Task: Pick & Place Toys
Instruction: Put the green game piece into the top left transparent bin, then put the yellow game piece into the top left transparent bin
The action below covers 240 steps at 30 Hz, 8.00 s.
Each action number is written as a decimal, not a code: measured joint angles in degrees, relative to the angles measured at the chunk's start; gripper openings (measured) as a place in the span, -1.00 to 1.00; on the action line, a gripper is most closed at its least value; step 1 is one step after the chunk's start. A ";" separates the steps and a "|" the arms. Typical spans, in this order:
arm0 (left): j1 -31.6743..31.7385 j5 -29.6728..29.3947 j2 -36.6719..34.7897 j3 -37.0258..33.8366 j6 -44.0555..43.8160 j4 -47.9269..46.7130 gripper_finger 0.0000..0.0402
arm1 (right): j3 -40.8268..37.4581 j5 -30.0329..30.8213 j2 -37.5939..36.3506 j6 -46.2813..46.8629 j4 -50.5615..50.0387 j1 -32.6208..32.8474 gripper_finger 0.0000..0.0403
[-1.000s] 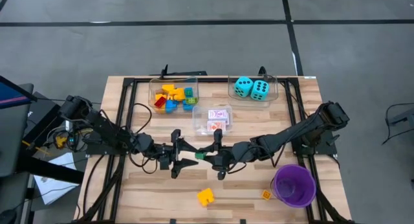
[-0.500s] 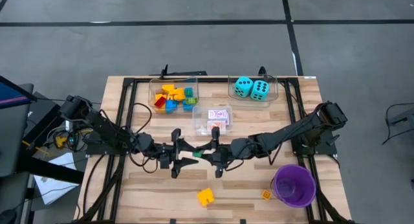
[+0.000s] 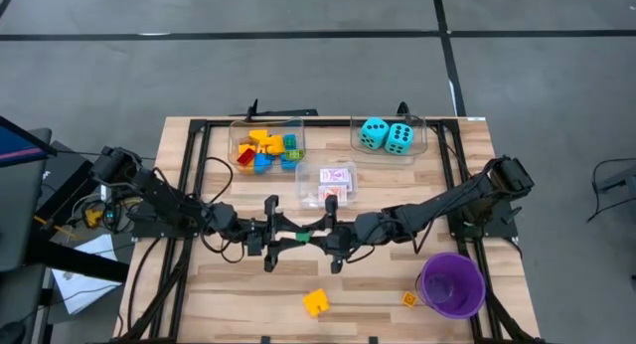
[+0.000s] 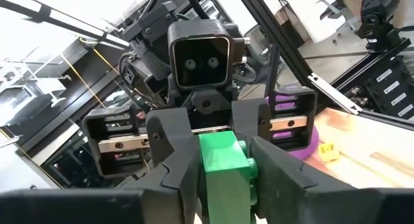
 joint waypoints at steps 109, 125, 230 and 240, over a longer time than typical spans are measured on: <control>60.20 13.14 8.94 2.90 -33.20 -26.09 -0.51 | 0.02 14.40 -10.36 38.42 -23.59 10.93 0.37; 60.20 11.60 8.94 2.89 -32.98 -26.08 -0.34 | 0.02 14.40 -10.36 38.43 -23.63 10.93 0.37; 8.79 -1.46 -23.39 2.82 -8.51 -33.46 0.91 | 49.29 -35.45 41.22 62.51 -110.59 17.07 0.37; 8.79 -1.47 -23.37 2.81 -9.69 -33.42 0.91 | 43.95 -37.07 40.83 59.75 -110.58 20.08 0.37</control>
